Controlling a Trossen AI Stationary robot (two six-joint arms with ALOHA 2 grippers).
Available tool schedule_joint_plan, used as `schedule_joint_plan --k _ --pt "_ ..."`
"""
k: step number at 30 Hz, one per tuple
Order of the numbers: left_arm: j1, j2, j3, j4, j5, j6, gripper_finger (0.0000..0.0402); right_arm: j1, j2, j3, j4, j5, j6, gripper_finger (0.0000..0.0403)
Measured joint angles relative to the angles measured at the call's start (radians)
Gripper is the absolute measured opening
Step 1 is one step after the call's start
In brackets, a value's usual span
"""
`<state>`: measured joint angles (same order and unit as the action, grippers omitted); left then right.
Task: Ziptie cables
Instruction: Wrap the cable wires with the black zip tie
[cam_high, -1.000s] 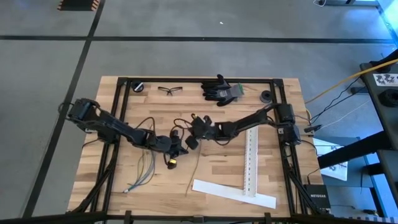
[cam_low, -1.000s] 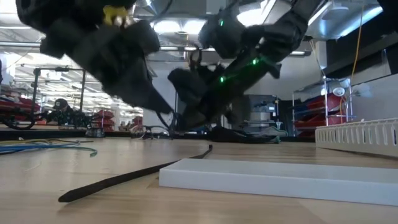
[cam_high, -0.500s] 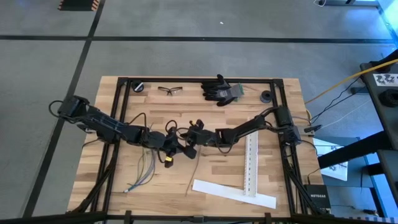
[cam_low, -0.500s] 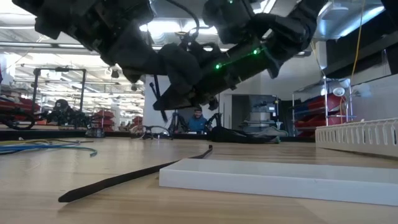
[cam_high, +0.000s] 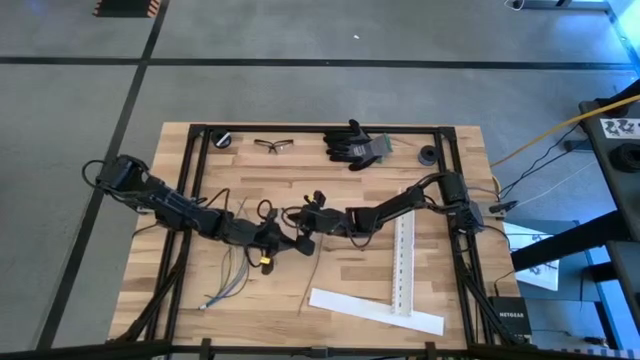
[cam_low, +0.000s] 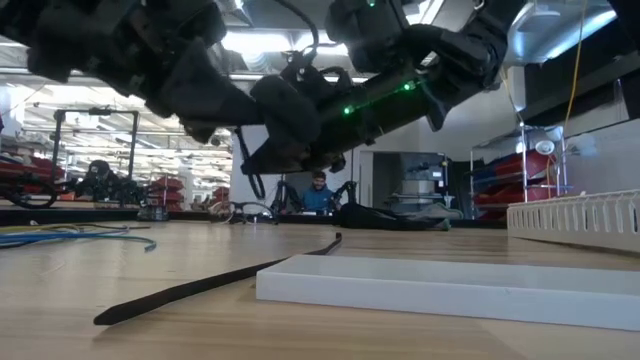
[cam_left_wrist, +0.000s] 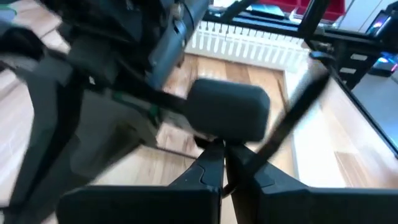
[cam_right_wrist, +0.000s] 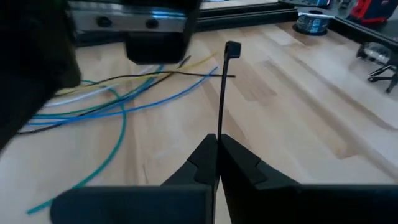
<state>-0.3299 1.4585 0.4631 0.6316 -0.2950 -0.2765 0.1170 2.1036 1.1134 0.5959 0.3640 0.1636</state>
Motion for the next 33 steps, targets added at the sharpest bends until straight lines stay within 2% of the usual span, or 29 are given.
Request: schedule_joint_plan --k 5,12,23,28,33 --pt "0.004 0.000 -0.016 -0.004 -0.013 -0.004 0.0000 0.000 0.000 0.000 0.007 -0.006 -0.015 0.0000" --pt "0.017 0.000 -0.016 -0.115 -0.013 0.010 0.0002 0.001 0.010 0.000 -0.063 -0.021 -0.014 0.0000" --pt "0.034 0.000 -0.016 -0.216 0.006 0.018 0.0071 0.001 0.010 0.000 -0.120 -0.024 -0.001 0.0000" --pt "0.020 -0.002 -0.016 -0.327 0.042 0.019 0.0082 0.001 0.010 0.000 -0.145 -0.022 0.015 0.0000" --pt "0.018 -0.067 0.012 -0.429 0.050 0.018 0.0082 0.001 0.010 0.000 -0.168 -0.017 0.015 0.0000"
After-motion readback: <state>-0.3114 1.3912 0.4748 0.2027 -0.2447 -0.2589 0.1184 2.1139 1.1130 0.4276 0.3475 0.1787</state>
